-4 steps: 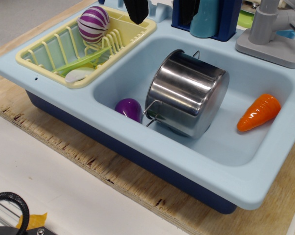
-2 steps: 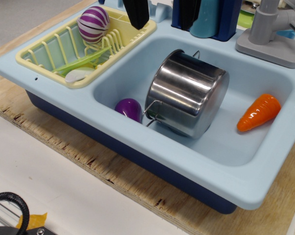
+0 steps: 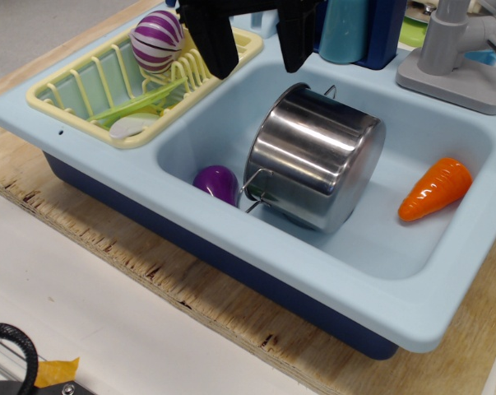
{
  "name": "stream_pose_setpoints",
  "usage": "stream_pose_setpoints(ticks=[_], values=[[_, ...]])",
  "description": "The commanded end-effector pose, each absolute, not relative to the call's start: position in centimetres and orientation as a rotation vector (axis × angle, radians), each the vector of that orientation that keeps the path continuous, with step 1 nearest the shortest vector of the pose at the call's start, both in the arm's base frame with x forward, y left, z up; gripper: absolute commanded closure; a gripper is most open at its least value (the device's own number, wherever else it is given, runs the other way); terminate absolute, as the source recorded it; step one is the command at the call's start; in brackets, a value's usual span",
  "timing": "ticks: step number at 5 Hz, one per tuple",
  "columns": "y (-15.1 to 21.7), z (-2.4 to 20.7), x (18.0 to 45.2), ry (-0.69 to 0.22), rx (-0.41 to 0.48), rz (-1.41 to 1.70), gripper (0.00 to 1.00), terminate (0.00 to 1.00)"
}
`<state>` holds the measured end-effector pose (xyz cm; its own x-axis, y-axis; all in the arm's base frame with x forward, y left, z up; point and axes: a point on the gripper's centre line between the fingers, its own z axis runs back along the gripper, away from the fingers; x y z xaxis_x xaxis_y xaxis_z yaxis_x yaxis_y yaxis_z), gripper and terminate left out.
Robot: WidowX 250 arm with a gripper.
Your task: Flip pot upright which is in sink
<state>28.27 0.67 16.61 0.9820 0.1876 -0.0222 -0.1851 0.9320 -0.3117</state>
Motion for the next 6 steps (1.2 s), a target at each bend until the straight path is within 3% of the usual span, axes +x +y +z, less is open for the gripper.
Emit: stream_pose_setpoints(ticks=[1, 3, 5, 6], values=[[1.3, 15.7, 28.8, -0.028, -0.446, 0.208, 0.00, 0.00], [-0.3, 14.4, 28.9, 0.023, -0.604, 0.209, 0.00, 0.00], [-3.2, 13.7, 29.2, 0.009, -0.715, 0.232, 0.00, 0.00], [-4.8, 13.0, 29.3, -0.005, -0.746, 0.250, 1.00, 0.00]])
